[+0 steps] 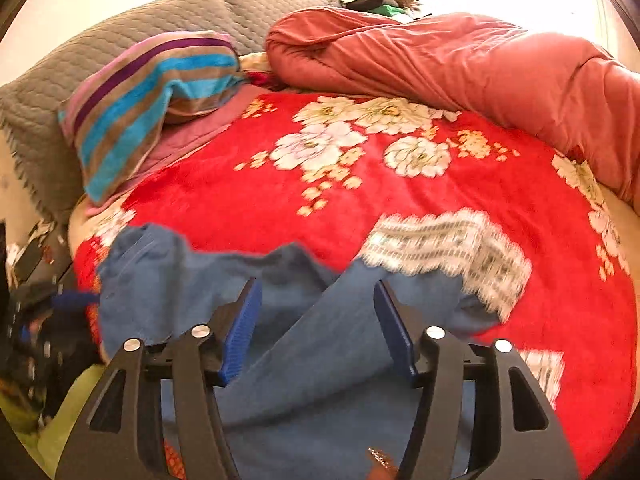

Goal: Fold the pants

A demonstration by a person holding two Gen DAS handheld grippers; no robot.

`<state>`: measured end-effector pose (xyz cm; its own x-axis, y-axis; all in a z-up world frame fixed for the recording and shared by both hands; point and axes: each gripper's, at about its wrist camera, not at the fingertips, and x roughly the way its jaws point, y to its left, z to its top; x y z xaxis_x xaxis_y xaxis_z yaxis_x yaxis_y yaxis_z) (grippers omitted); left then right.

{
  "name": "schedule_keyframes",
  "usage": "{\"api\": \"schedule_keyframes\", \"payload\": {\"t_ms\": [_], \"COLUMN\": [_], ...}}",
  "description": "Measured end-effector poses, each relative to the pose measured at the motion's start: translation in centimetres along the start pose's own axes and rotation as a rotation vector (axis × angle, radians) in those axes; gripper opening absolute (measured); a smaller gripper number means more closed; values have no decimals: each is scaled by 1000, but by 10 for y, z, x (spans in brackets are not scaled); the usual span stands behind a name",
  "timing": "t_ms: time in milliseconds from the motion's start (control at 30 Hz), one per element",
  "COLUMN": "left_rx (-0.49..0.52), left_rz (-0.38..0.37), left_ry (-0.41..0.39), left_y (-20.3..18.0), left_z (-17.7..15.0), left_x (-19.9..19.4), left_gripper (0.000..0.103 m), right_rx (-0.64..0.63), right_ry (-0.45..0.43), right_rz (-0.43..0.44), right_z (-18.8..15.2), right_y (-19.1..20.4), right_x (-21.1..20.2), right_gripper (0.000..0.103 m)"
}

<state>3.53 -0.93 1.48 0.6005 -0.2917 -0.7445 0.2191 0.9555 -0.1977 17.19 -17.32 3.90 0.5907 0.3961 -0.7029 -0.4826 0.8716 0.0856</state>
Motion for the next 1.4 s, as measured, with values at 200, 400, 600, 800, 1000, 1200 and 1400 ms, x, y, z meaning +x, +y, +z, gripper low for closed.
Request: {"api": "schedule_keyframes", "payload": {"t_ms": [200,400,600,800,1000,1200,1400], "left_rx": [56,11,8,13,4,37,66], "left_rz": [-156,-214,-189,-185,-175,-150,-181], "left_ry": [112,226,230,213,202,174,128], "left_y": [-40,-55,-56,-56,-58,-54,-49], "left_z": [14,15,6,0,2,5,5], "left_x": [41,95,101,98,94,83,63], "left_gripper": [55,55,51,51,51,8,0], "right_rx": [-28,12,22,52,138,248,318], "right_ry": [77,196,251,93,-33,-85,-81], "right_rz": [-100,-89,-182,-135,-137,-135,-136], "right_z": [31,41,33,33,21,-17,-62], "right_y": [-15,-24,-33,-44,-71,-97,-98], "right_x": [55,114,147,92,12,-62,-124], "right_gripper": [58,58,32,9,9,9,9]}}
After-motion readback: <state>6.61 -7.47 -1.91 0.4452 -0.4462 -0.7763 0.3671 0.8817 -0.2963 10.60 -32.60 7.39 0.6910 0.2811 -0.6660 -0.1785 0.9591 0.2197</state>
